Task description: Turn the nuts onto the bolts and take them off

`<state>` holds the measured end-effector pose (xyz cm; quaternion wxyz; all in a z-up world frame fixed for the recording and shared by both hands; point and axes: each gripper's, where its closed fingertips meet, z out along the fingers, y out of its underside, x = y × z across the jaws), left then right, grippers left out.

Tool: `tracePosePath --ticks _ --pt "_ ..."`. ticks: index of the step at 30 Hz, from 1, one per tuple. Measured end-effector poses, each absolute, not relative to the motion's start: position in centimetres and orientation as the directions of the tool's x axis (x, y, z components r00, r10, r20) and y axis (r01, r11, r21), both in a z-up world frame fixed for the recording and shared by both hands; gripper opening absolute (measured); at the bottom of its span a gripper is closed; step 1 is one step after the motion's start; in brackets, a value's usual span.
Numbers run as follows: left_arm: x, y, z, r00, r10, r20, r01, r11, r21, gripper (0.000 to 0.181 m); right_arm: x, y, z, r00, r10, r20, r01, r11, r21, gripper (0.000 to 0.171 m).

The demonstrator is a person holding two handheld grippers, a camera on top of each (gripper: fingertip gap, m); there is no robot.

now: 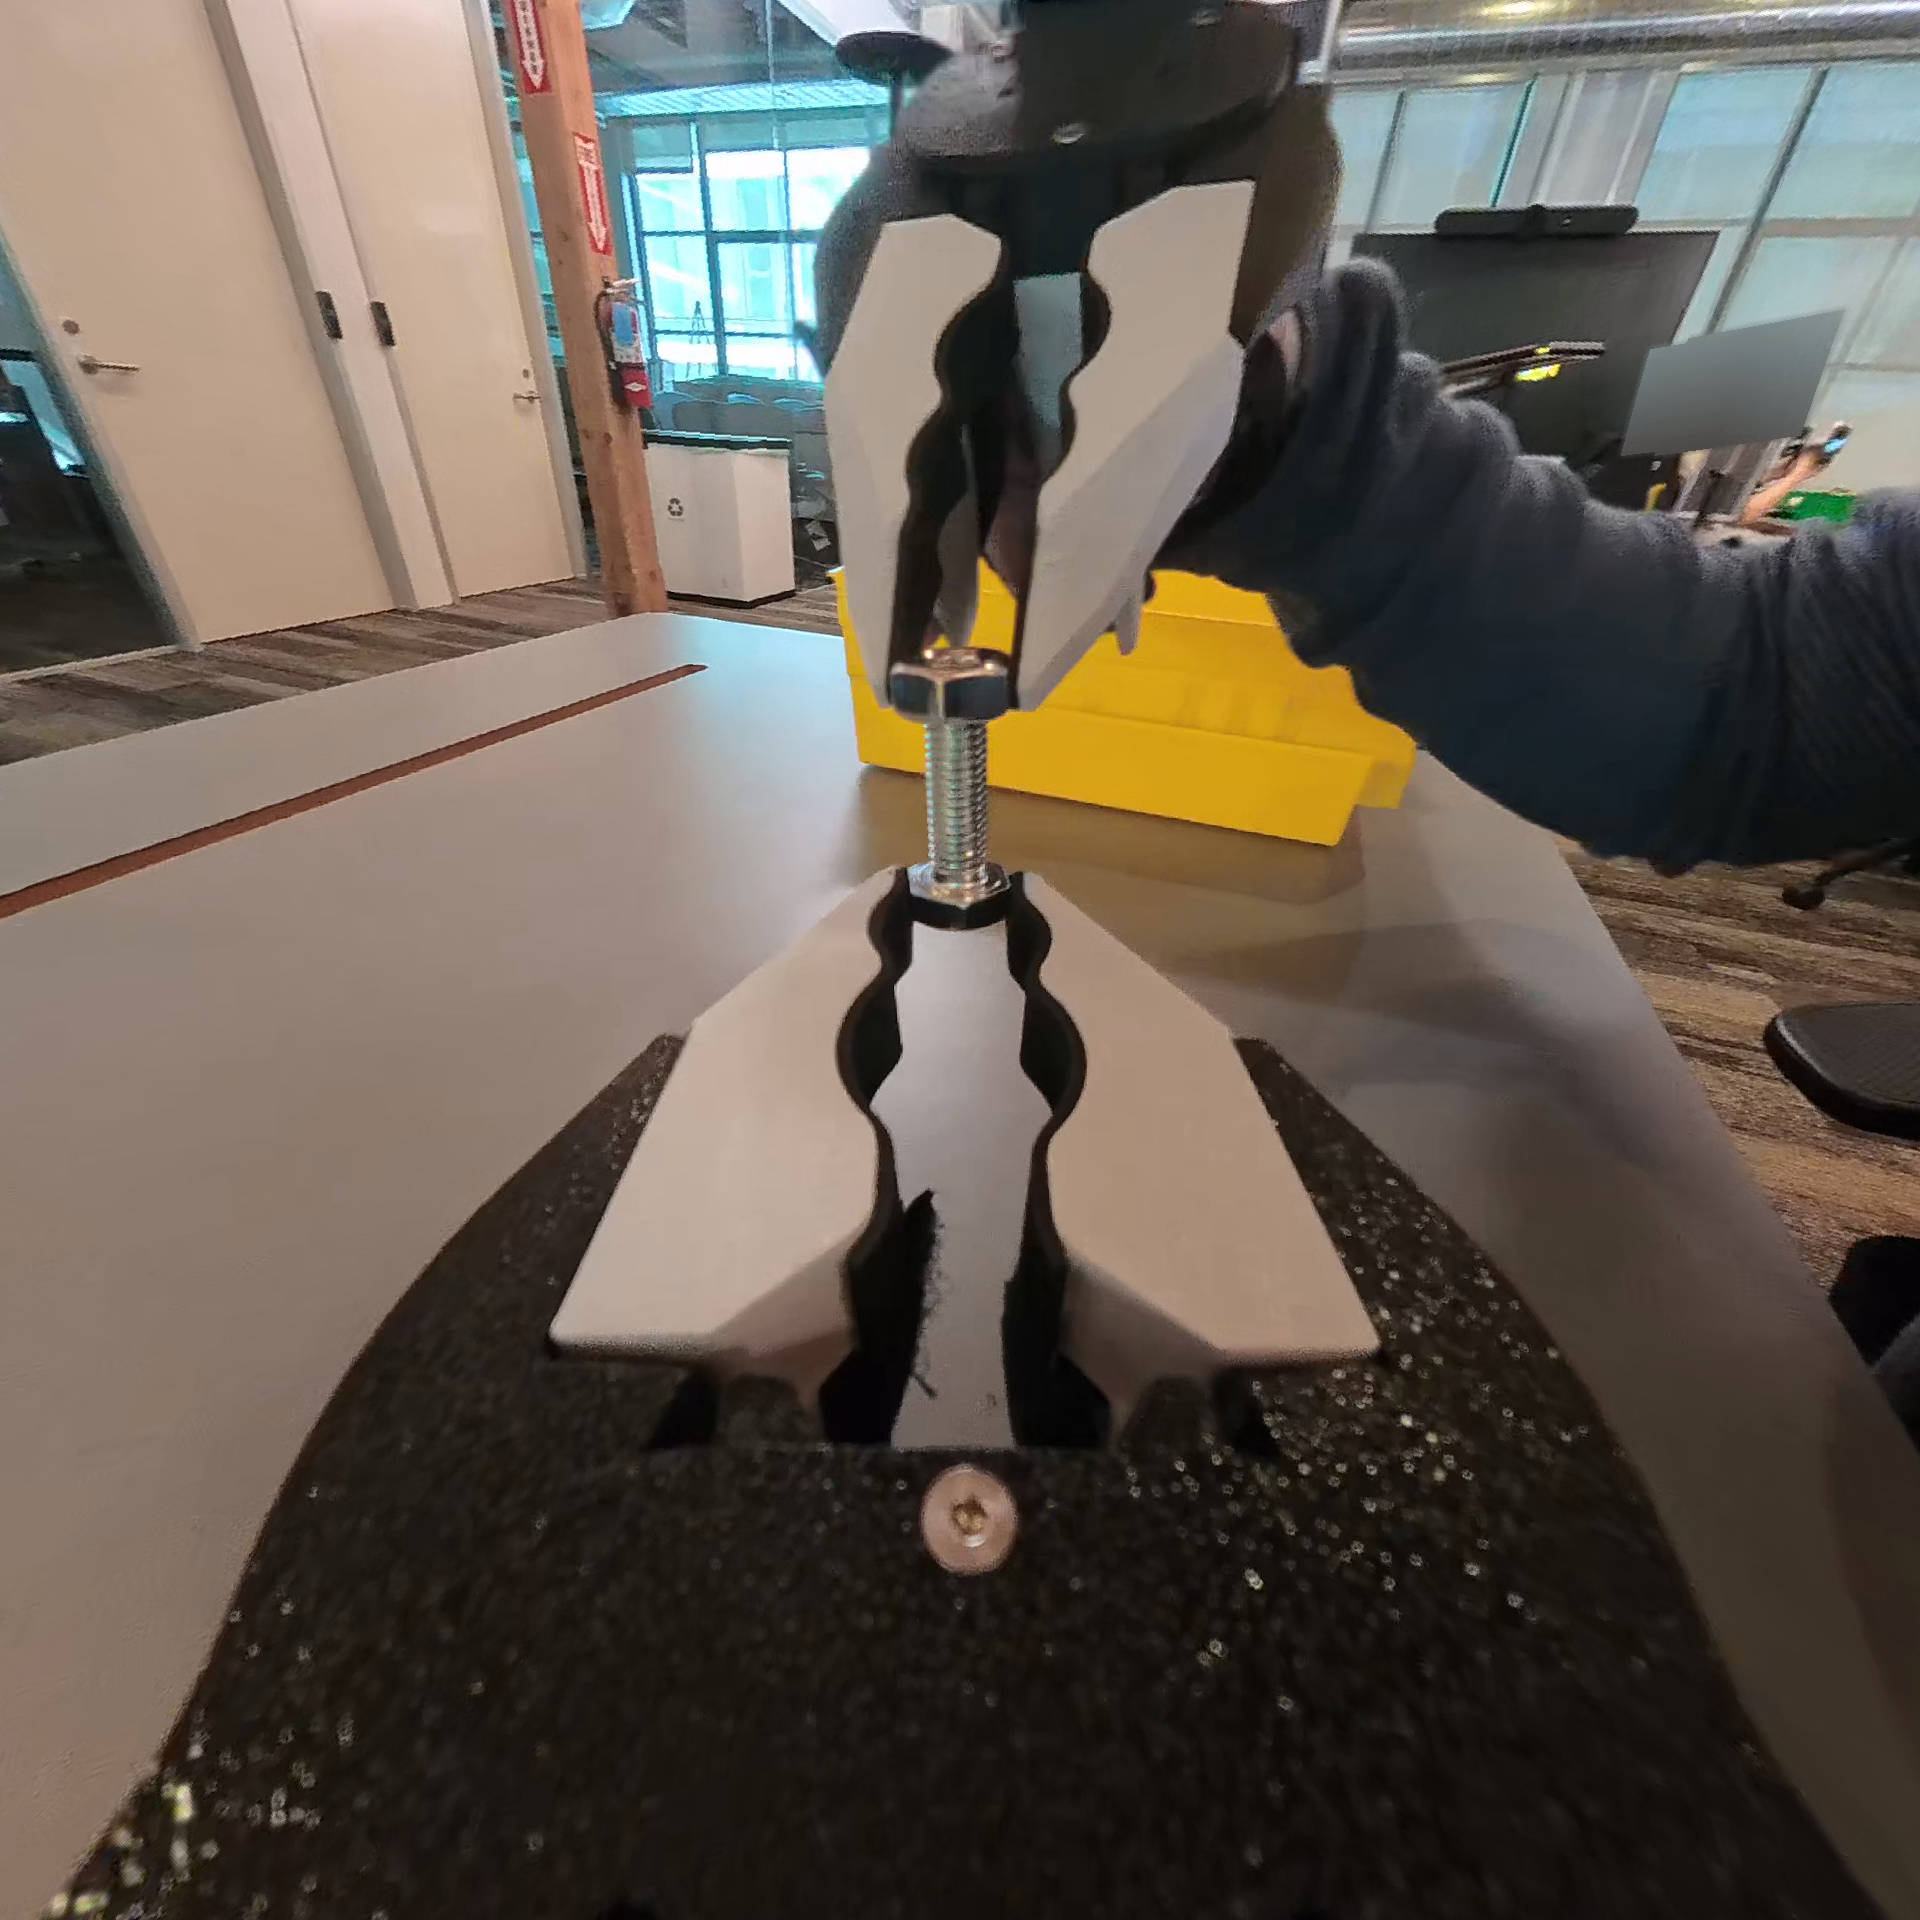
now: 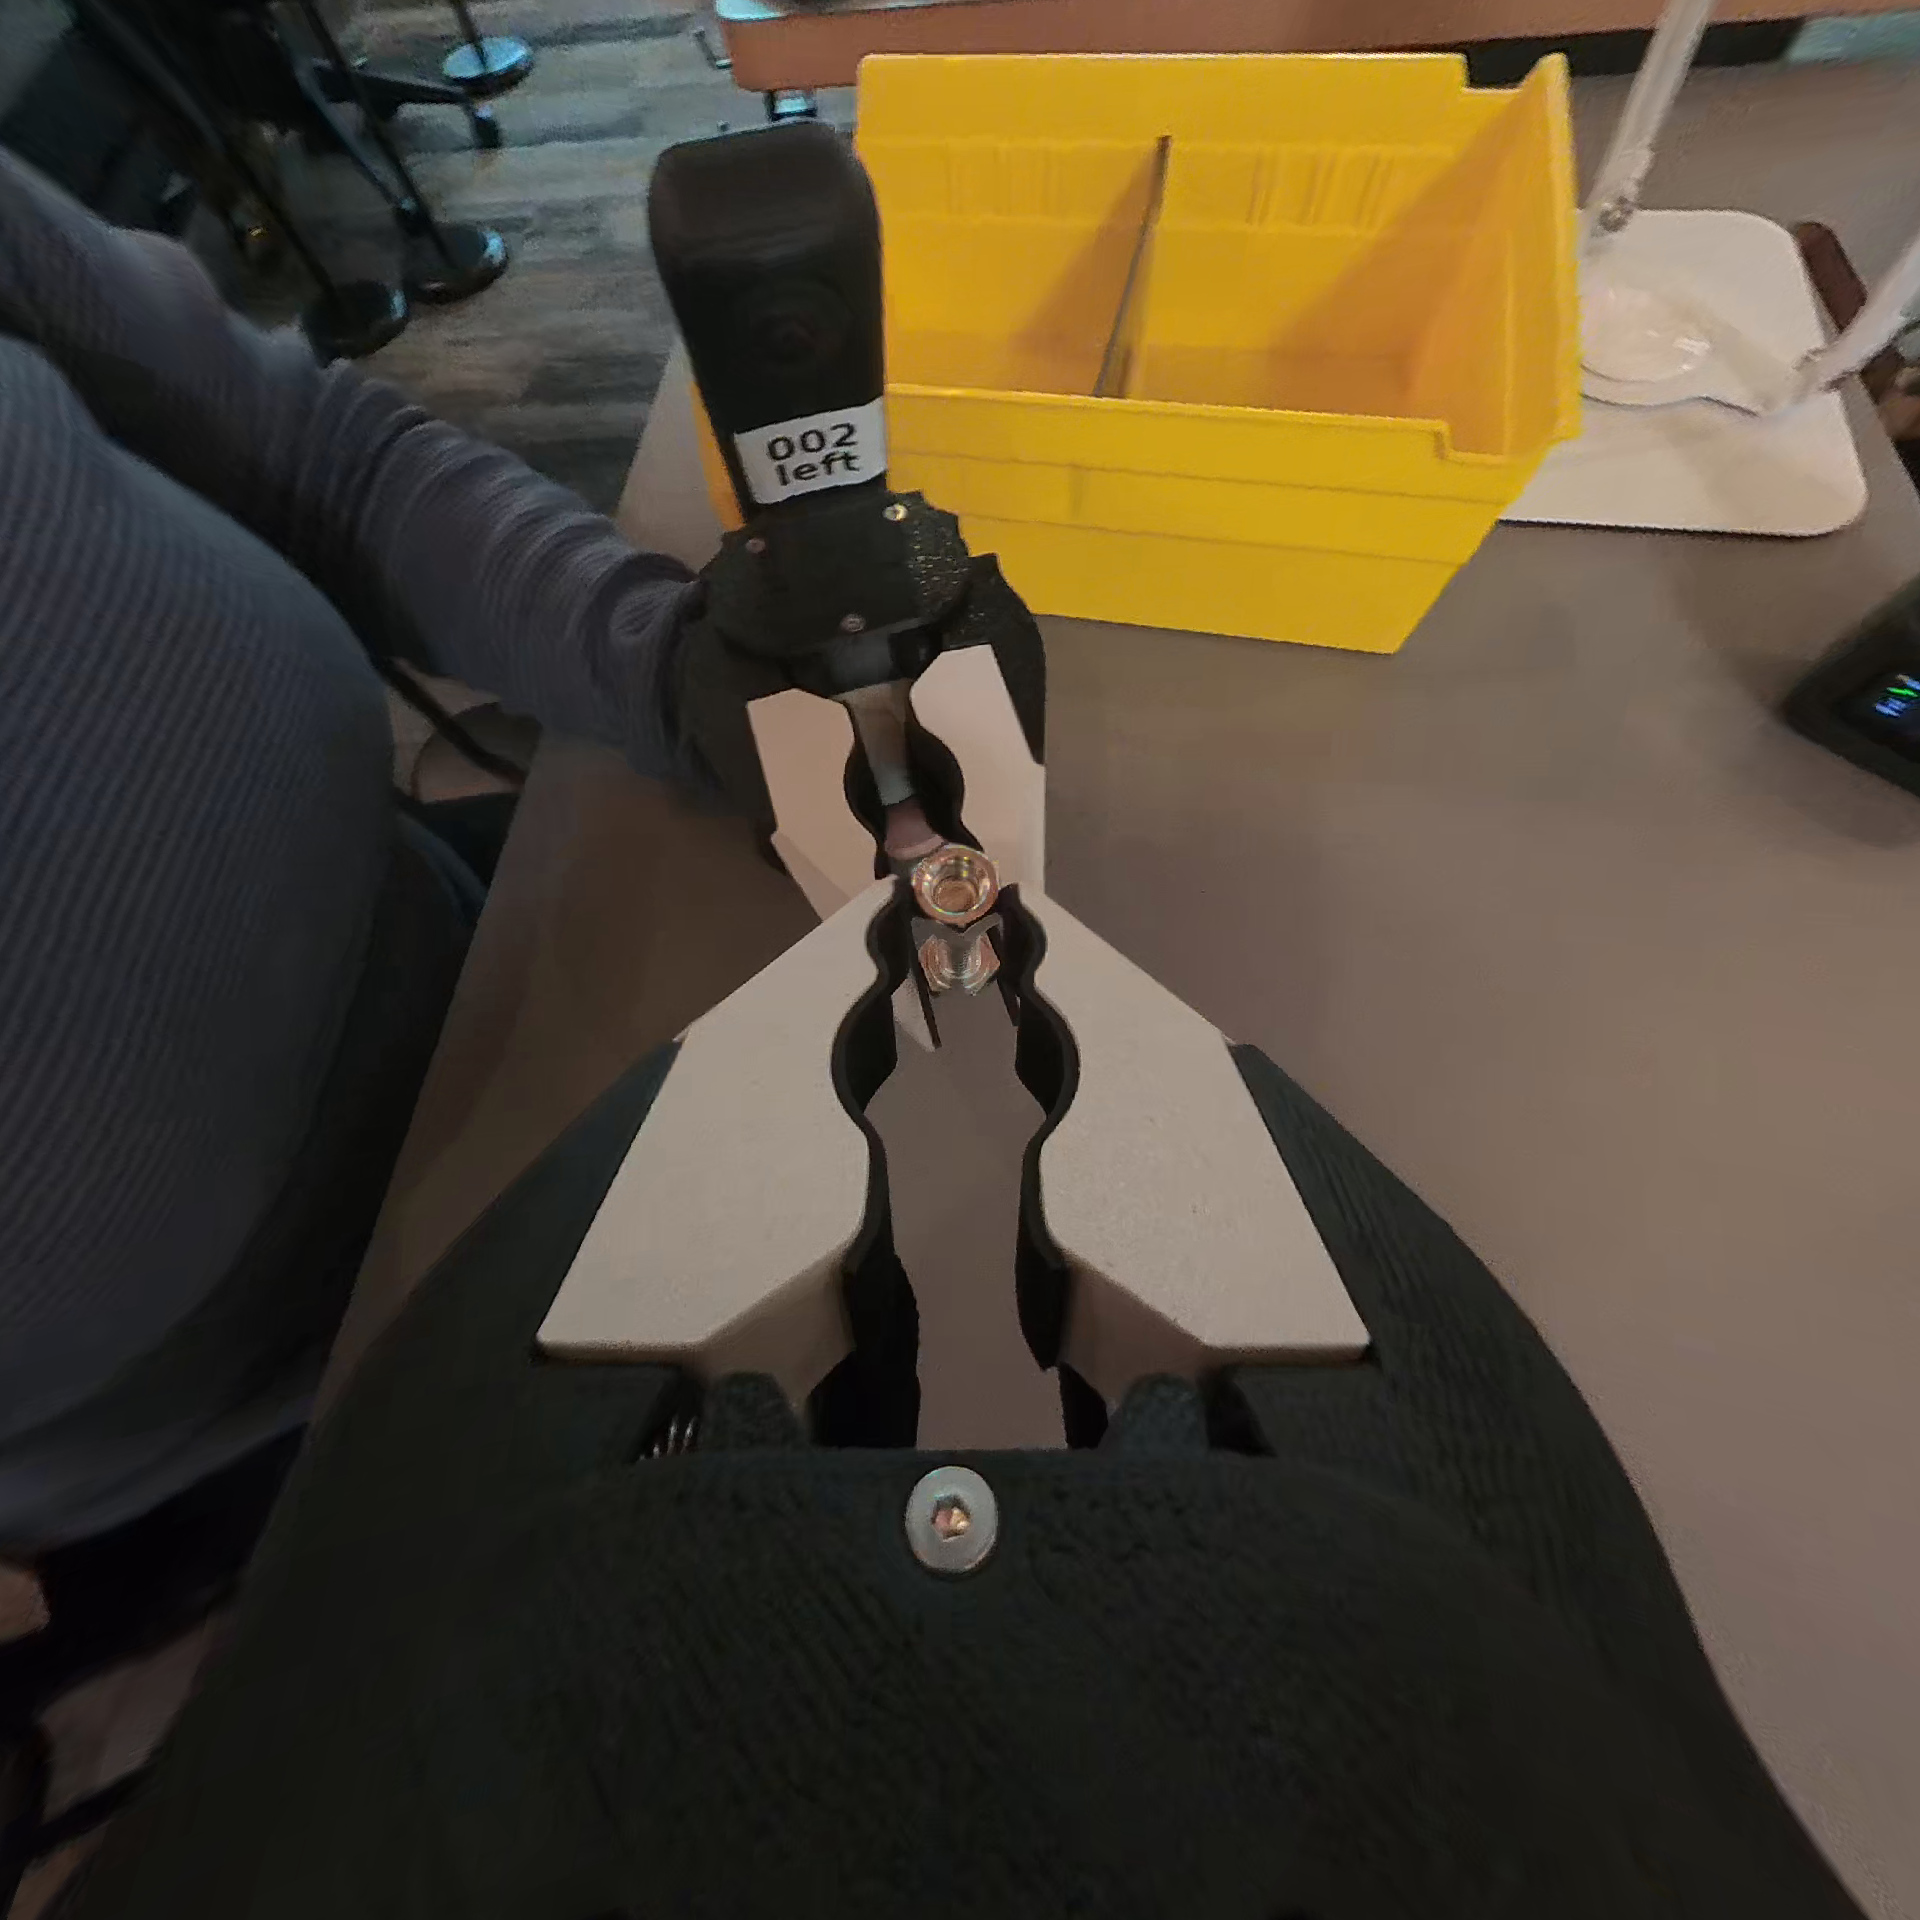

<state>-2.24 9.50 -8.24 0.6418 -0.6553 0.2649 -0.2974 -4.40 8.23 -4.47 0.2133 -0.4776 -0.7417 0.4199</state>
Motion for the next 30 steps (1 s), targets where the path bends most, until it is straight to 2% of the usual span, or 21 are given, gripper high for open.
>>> tracePosePath --ticks 6,10,20,22,25,27,30 --pt "-3.2 10.4 -8.8 0.752 -0.660 0.014 -0.019 -0.043 -0.999 0.015 -5.1 9.1 -5.0 -0.225 0.973 -0.041 0.579 0.100 -0.809 0.016" --pt "-3.6 10.6 -8.9 0.764 -0.645 0.028 -0.008 -0.053 -0.999 0.015 -5.5 9.5 -5.0 -0.088 0.995 -0.041 0.553 0.015 -0.833 0.016" --pt "-3.6 10.6 -8.8 0.762 -0.647 0.032 -0.003 -0.053 -0.999 0.015 -5.6 9.6 -4.9 -0.056 0.998 -0.042 0.512 -0.007 -0.859 0.016" --pt "-3.6 10.6 -8.8 0.761 -0.648 0.035 0.001 -0.054 -0.999 0.016 -5.6 9.6 -5.0 -0.055 0.998 -0.038 0.510 -0.004 -0.860 0.021" --pt "-3.7 10.6 -8.7 0.760 -0.648 0.043 0.010 -0.054 -0.998 0.016 -5.7 9.5 -5.0 -0.058 0.998 -0.035 0.487 -0.002 -0.873 0.039" --pt "-3.7 10.5 -8.6 0.754 -0.655 0.053 0.023 -0.054 -0.998 0.016 -5.9 9.2 -4.5 -0.084 0.996 -0.006 0.410 0.029 -0.912 0.061" --pt "-3.3 10.2 -8.3 0.726 -0.684 0.071 0.048 -0.054 -0.997 0.016 -6.4 7.6 -3.9 -0.145 0.989 -0.005 0.250 0.031 -0.968 0.073"
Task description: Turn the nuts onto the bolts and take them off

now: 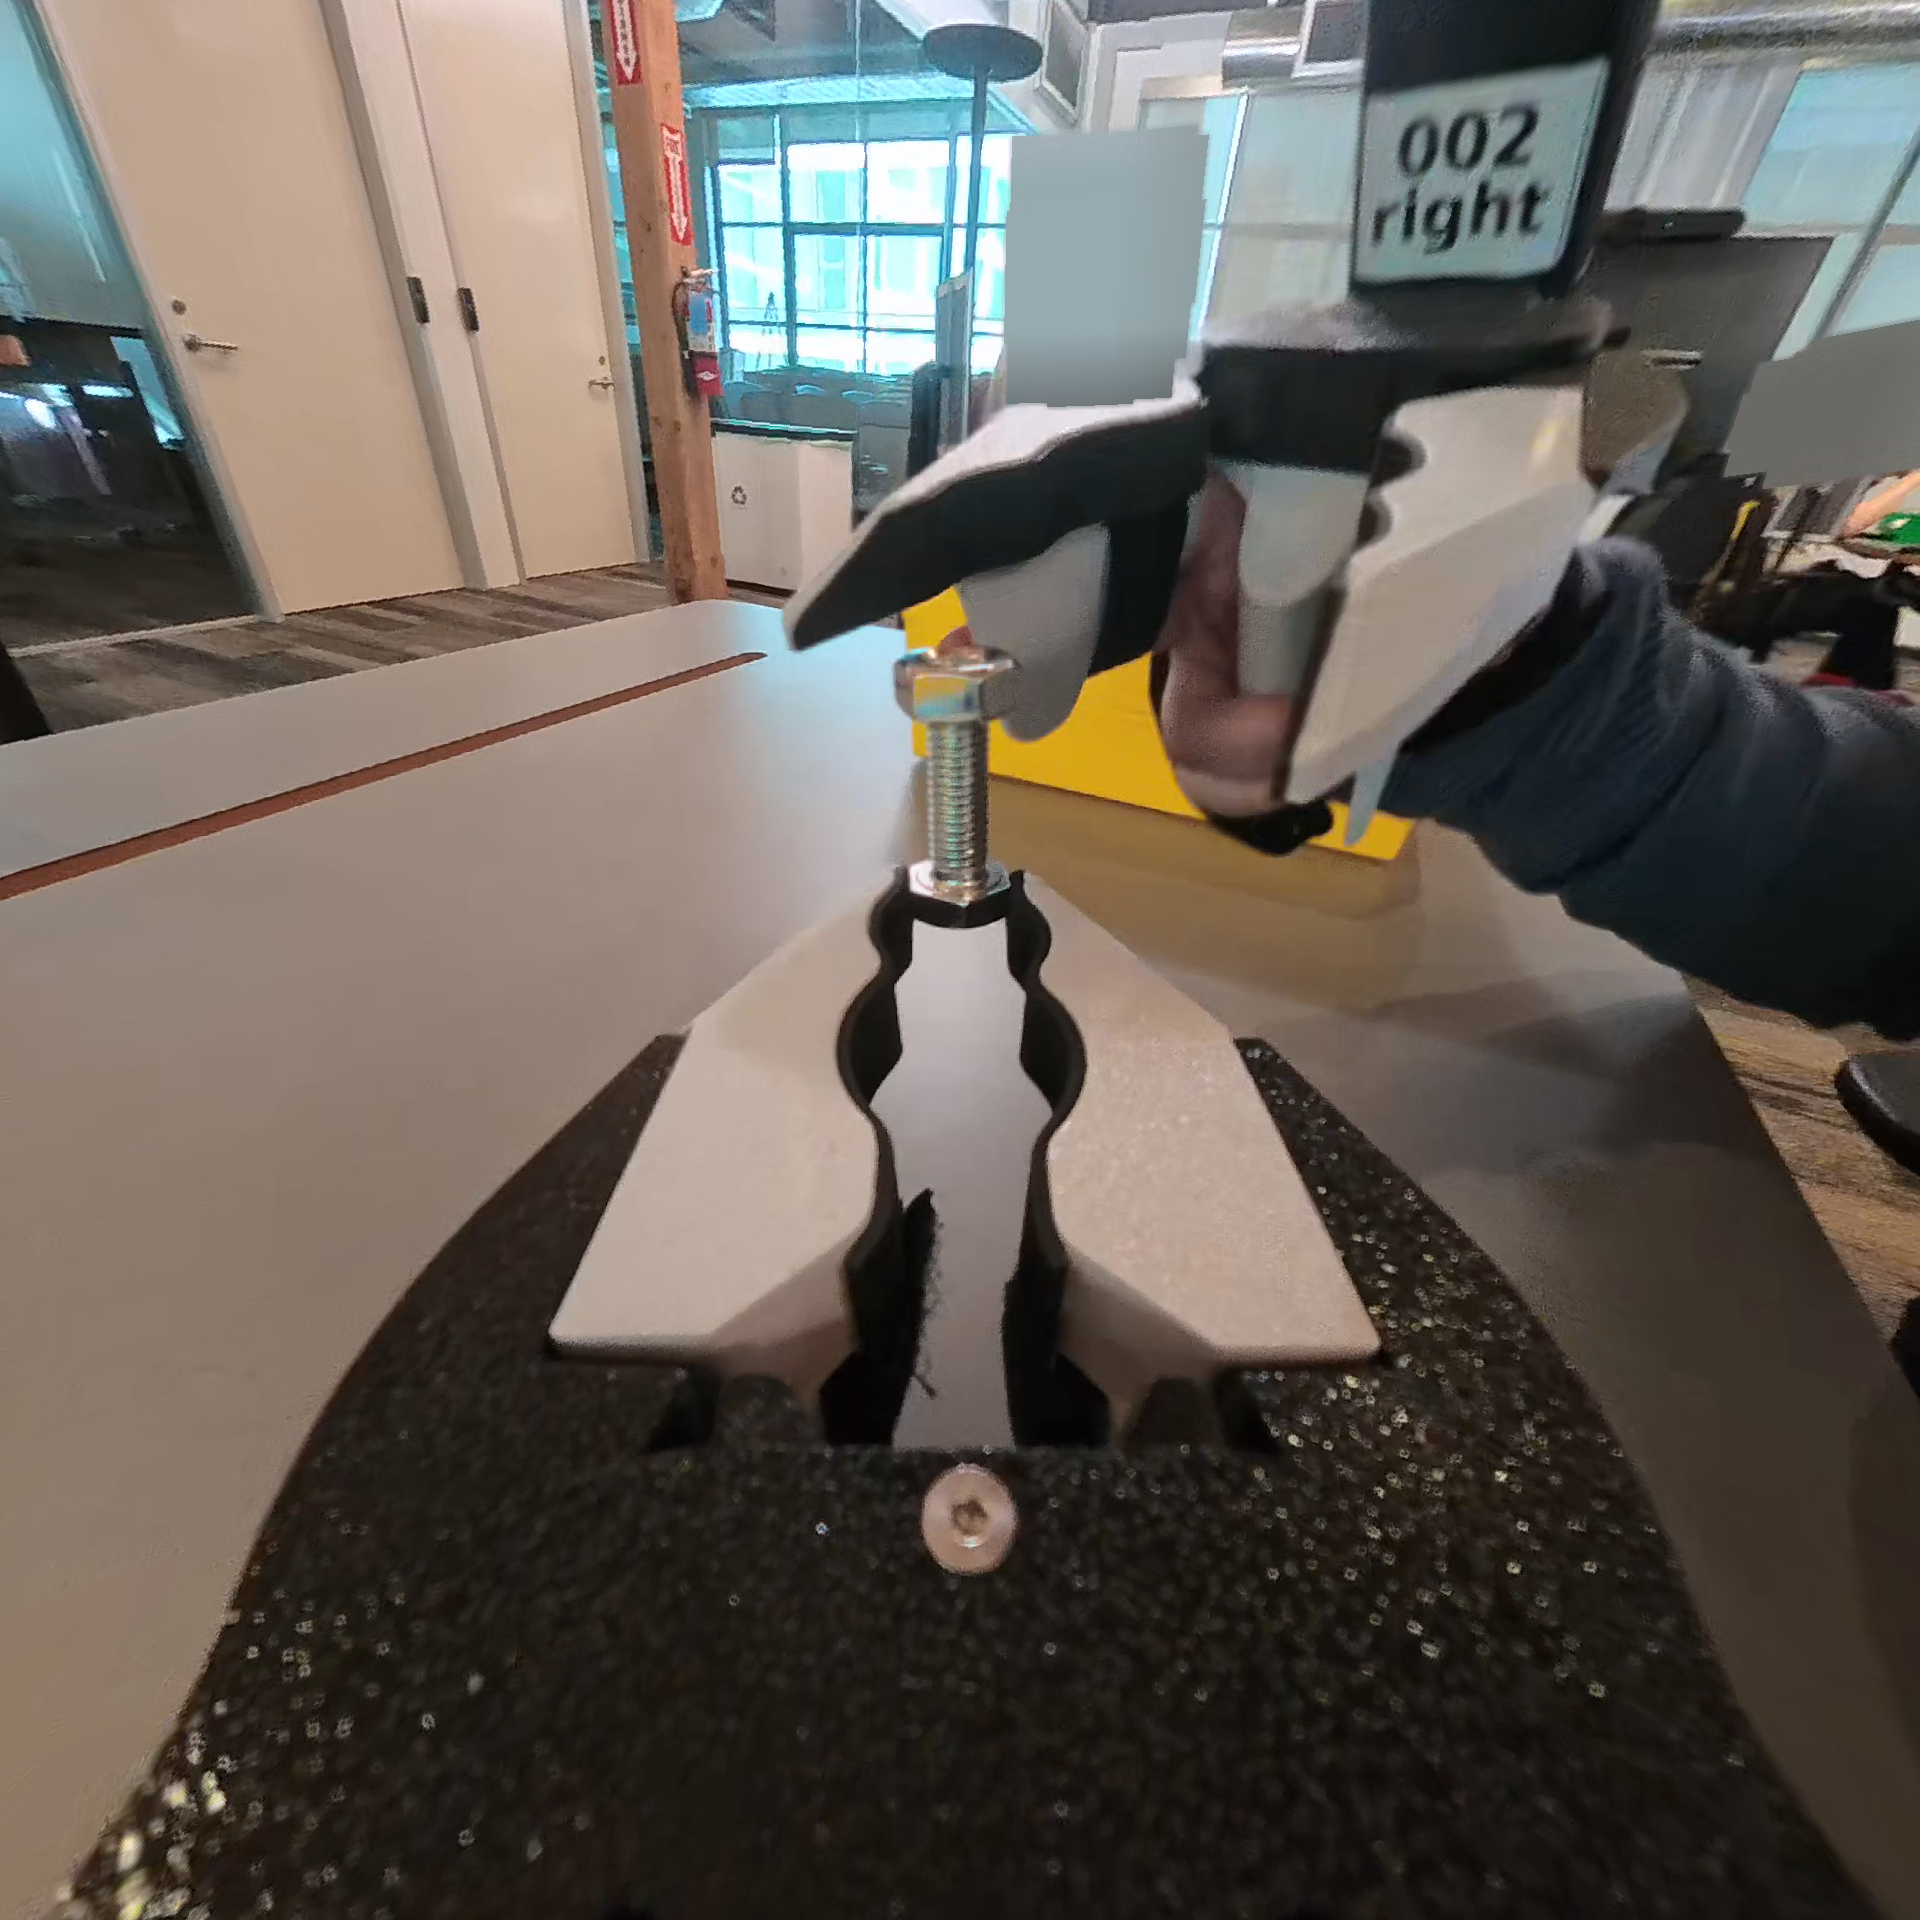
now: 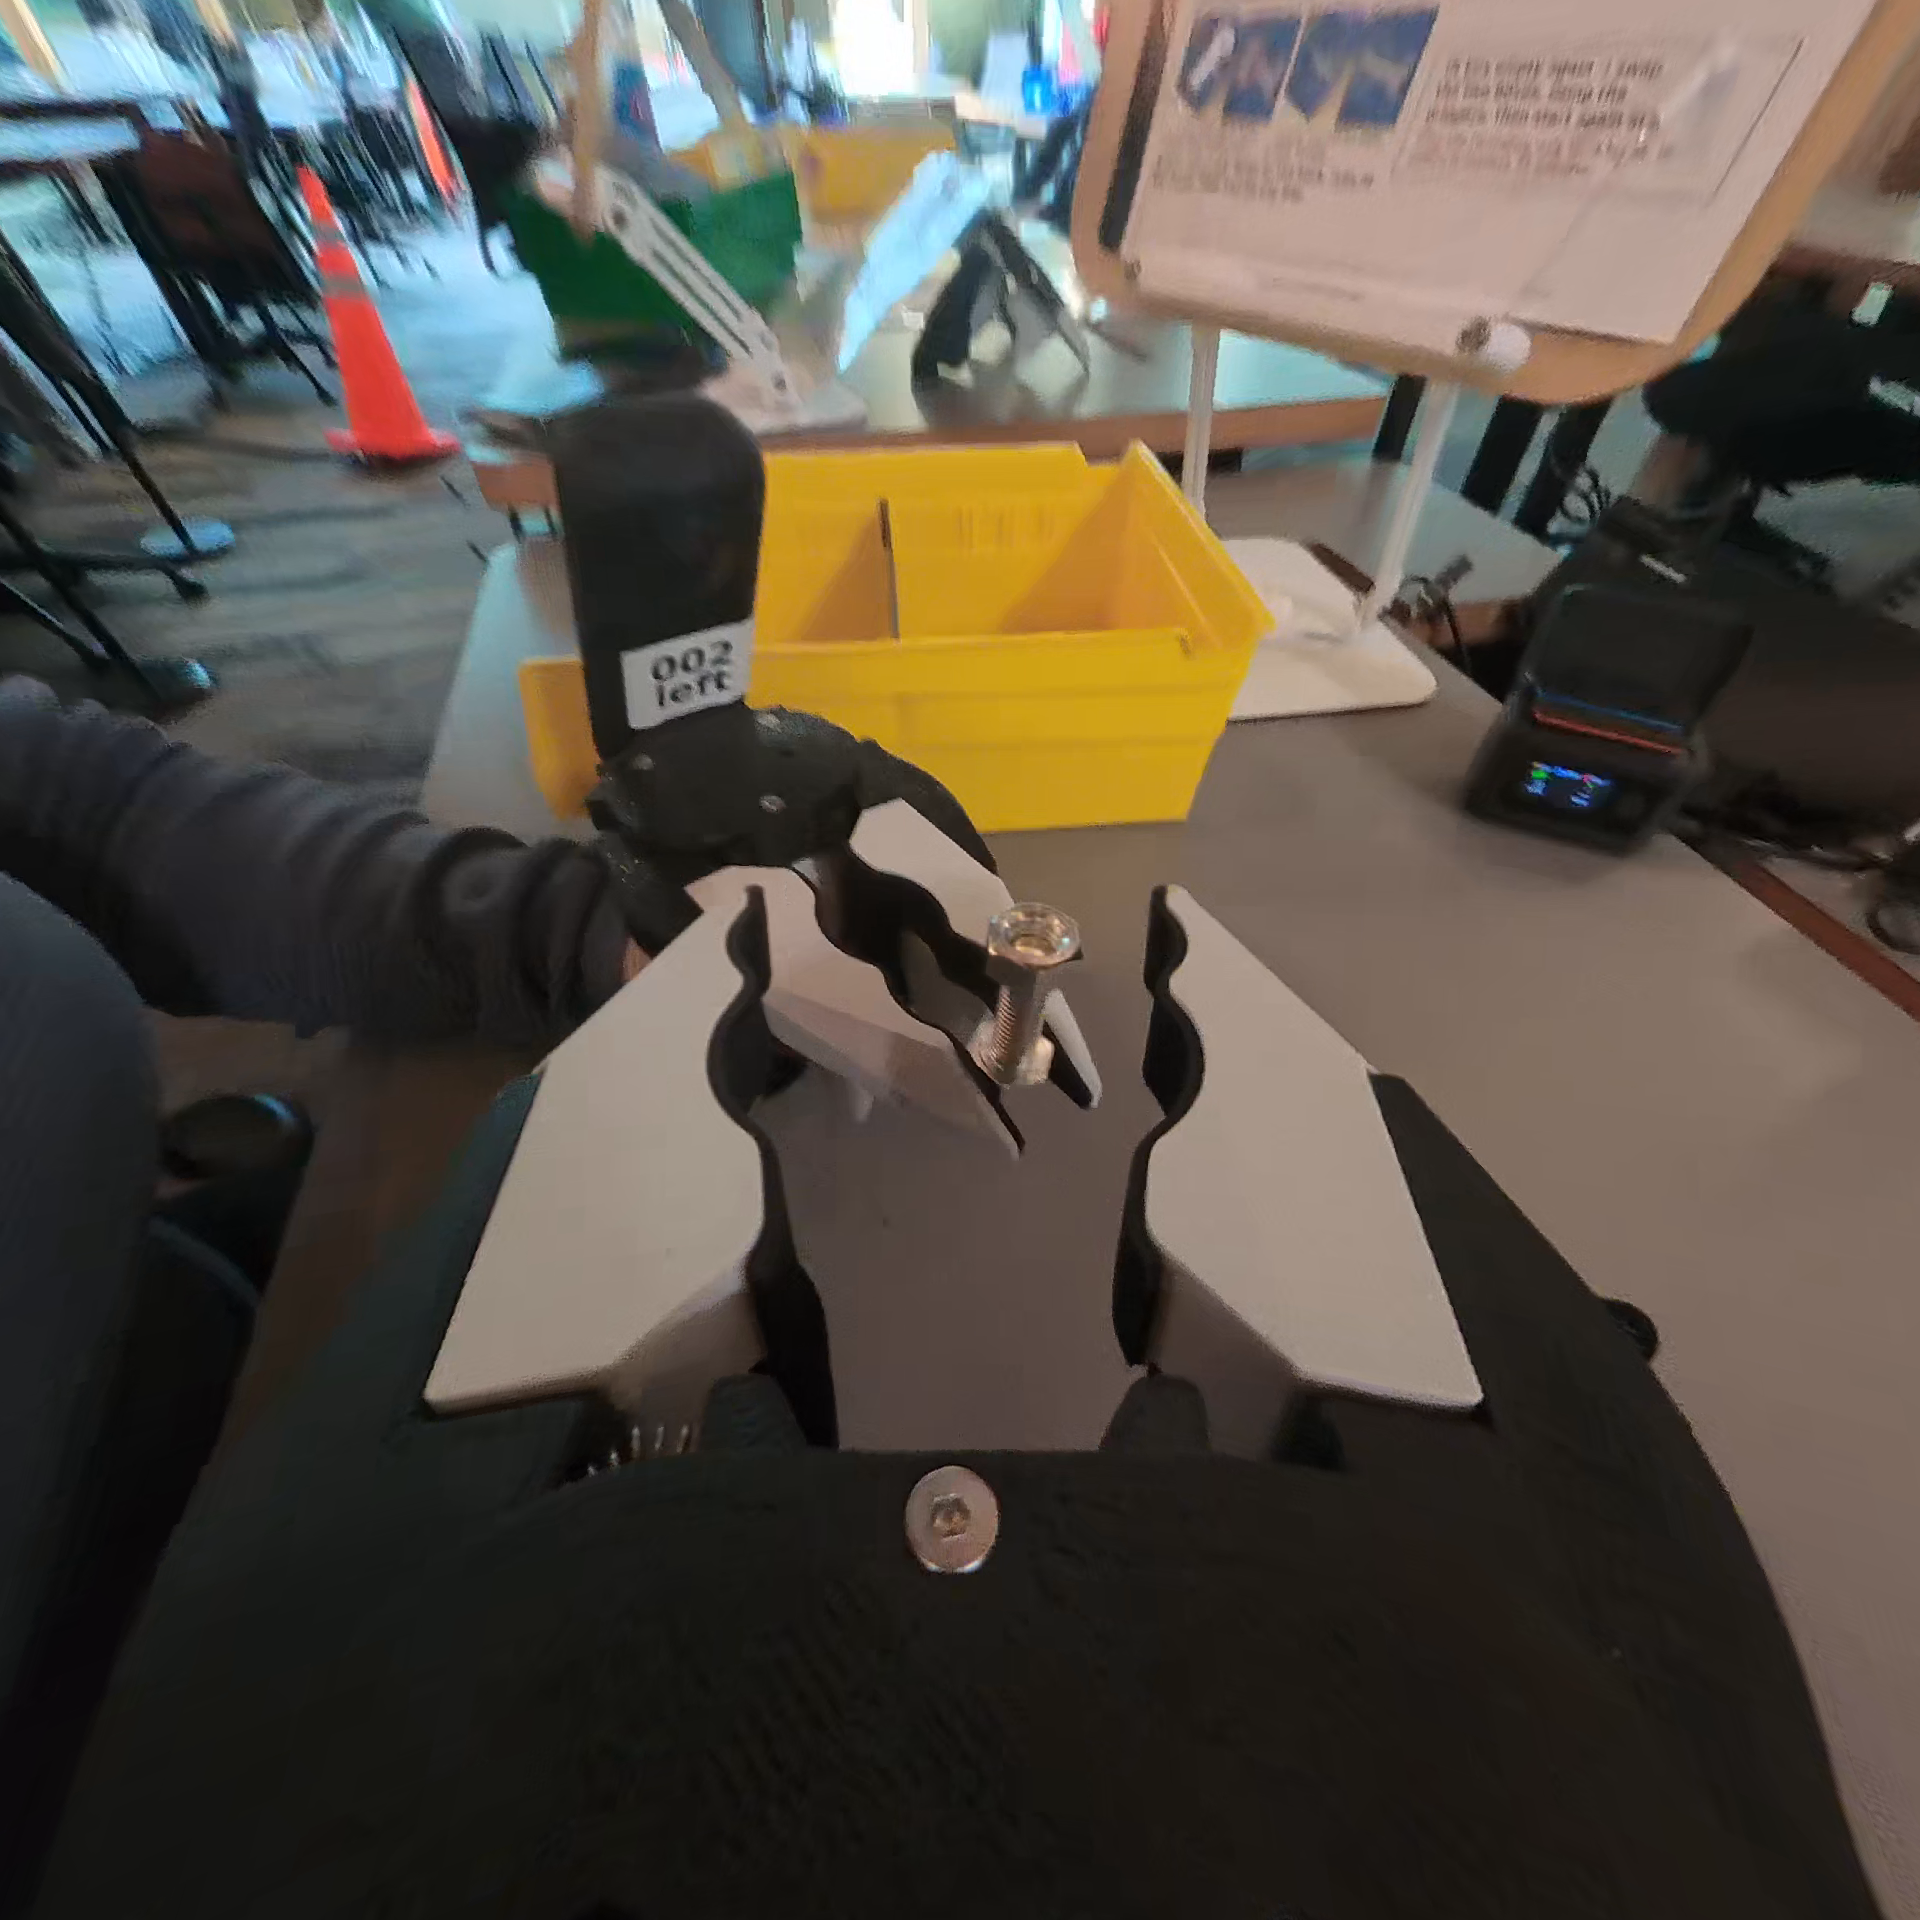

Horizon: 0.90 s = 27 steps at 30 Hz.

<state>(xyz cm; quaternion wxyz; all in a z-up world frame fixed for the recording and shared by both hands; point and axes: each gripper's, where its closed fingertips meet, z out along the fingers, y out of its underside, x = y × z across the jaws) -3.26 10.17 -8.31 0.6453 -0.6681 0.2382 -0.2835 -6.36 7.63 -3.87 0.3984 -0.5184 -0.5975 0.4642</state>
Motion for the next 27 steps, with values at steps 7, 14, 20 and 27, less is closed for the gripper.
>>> tracePosePath --ticks 7,14,20,27 --pt "-3.1 10.1 -8.3 0.714 -0.695 0.086 0.058 -0.064 -0.996 0.016 -6.2 6.6 -4.8 -0.158 0.987 -0.014 0.159 0.012 -0.987 0.080" --pt "-2.9 10.0 -8.4 0.684 -0.719 0.121 0.075 -0.096 -0.993 0.016 -5.5 7.1 -4.4 -0.120 0.992 -0.048 0.095 -0.037 -0.995 0.083" --pt "-3.1 10.1 -8.4 0.684 -0.716 0.139 0.091 -0.105 -0.990 0.015 -5.8 6.2 -4.6 -0.146 0.989 -0.035 0.099 -0.021 -0.995 0.083" --pt "-2.3 9.8 -8.8 0.668 -0.735 0.117 0.053 -0.110 -0.993 0.016 -6.0 6.8 -4.5 -0.127 0.991 -0.036 0.089 -0.025 -0.996 0.081"
